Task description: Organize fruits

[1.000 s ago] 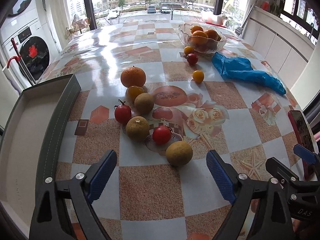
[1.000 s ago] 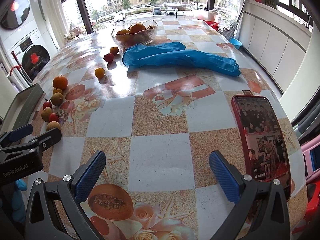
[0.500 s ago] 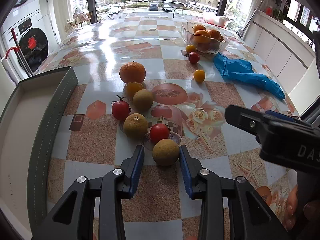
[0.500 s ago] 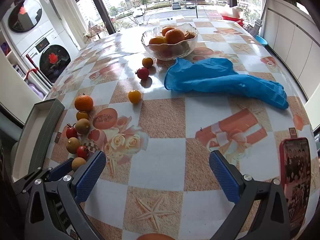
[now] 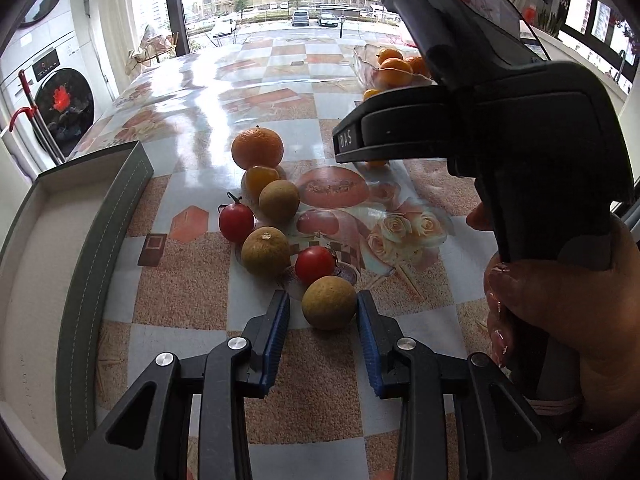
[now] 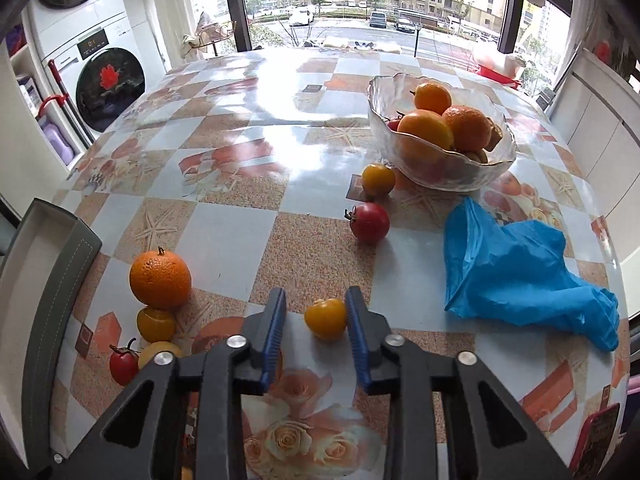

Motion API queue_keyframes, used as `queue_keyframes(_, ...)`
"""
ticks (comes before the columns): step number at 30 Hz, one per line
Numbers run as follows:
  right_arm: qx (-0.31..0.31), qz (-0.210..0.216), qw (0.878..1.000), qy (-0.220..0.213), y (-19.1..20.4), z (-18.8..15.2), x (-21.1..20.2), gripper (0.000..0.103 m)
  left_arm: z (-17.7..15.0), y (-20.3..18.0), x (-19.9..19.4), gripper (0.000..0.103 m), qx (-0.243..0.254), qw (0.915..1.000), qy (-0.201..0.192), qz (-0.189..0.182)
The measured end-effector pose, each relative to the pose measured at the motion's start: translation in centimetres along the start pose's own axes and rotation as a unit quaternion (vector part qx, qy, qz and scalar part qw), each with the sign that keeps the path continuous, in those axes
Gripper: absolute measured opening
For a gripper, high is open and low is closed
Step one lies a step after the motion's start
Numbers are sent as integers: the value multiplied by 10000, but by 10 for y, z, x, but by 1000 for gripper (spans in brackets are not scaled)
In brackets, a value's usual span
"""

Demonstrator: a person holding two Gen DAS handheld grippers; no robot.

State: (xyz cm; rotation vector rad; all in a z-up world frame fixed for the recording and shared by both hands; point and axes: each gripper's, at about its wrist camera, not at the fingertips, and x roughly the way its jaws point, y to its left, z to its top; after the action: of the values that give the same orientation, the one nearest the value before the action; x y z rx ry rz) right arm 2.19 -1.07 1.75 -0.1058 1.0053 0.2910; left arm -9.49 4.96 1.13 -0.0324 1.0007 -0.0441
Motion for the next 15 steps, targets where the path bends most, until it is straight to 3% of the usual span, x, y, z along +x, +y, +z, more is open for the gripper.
queue_keyframes(5,206,357,9991,-64,-15,-18,-19,21,-4,4,-5,28,6,9997,-36,-250)
queue_keyframes(15,695,920,9932,-166,-50,-63,-58,21,-18,21,-28,28,-42,9994,-179,-285)
